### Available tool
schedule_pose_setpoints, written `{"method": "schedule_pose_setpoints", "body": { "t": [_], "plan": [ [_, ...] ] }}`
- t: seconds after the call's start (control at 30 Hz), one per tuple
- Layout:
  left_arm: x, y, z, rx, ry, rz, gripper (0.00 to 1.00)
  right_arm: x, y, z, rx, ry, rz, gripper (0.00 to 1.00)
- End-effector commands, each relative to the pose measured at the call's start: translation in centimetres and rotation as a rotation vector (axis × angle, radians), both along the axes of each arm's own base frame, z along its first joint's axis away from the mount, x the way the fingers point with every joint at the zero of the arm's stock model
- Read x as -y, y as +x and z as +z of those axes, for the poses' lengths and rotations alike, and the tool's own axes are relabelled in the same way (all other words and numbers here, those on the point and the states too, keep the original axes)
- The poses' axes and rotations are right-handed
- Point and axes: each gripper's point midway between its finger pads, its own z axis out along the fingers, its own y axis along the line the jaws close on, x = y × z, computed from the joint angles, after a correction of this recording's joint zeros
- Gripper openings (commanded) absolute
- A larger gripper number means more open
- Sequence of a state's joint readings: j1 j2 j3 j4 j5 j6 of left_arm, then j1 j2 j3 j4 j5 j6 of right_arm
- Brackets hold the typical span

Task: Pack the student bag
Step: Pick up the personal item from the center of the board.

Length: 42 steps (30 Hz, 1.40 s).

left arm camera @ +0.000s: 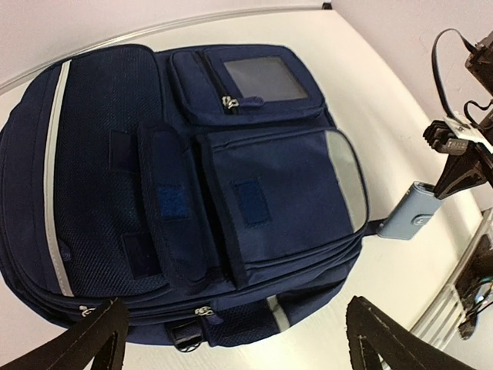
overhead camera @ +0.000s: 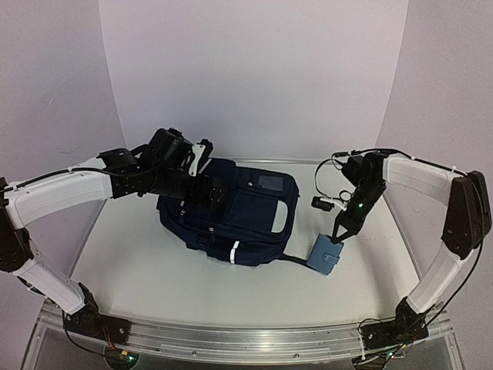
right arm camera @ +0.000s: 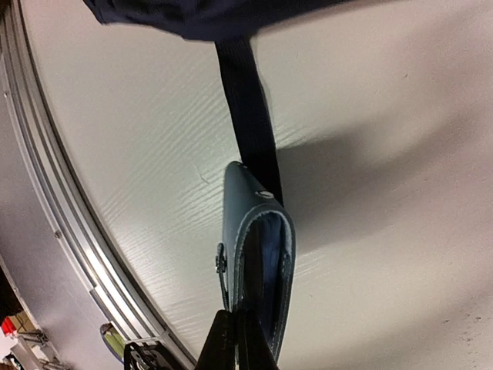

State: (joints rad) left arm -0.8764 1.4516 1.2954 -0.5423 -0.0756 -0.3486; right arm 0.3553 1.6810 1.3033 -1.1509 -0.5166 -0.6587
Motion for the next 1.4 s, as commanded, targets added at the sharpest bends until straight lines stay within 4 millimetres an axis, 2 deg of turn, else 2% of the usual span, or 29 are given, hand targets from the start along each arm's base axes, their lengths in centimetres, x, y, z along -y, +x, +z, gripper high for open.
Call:
{"method": "schedule_pose_setpoints", "body": {
  "t": [0.0, 0.27, 0.47, 0.67, 0.8, 0.9, 1.2, 1.37],
  "plan": [
    [0.7, -0.3, 2.9, 0.055, -0.111, -0.021, 1.0, -1.4, 0.2, 5.9, 0.075, 0.142, -0.054, 0.0],
    [2.0, -0.2, 2.7, 0.056, -0.146, -0.058, 1.0, -2.4, 1.4, 13.1, 0.24, 0.262, -0.111, 0.0],
    [4.3, -1.3, 3.2, 0.047, -0.305, -0.155, 1.0, -4.8, 4.0, 18.5, 0.319, 0.428, -0.176, 0.0],
    [6.0, -2.4, 6.4, 0.085, -0.553, -0.232, 1.0, -7.7, 6.3, 22.9, 0.317, 0.608, -0.224, 0.0],
    [7.7, -3.0, 7.7, 0.076, -0.686, -0.312, 1.0, -9.5, 6.5, 25.0, 0.317, 0.685, -0.21, 0.0],
    [8.7, -3.1, 8.4, 0.071, -0.767, -0.354, 1.0, -10.8, 5.9, 26.2, 0.318, 0.725, -0.187, 0.0],
    [10.1, -3.8, 10.4, 0.056, -0.906, -0.458, 0.99, -12.7, 3.8, 28.7, 0.297, 0.825, -0.148, 0.0],
    [10.1, -4.6, 11.4, 0.056, -0.995, -0.52, 0.85, -13.2, 3.5, 28.7, 0.26, 0.847, -0.161, 0.0]
  ]
}}
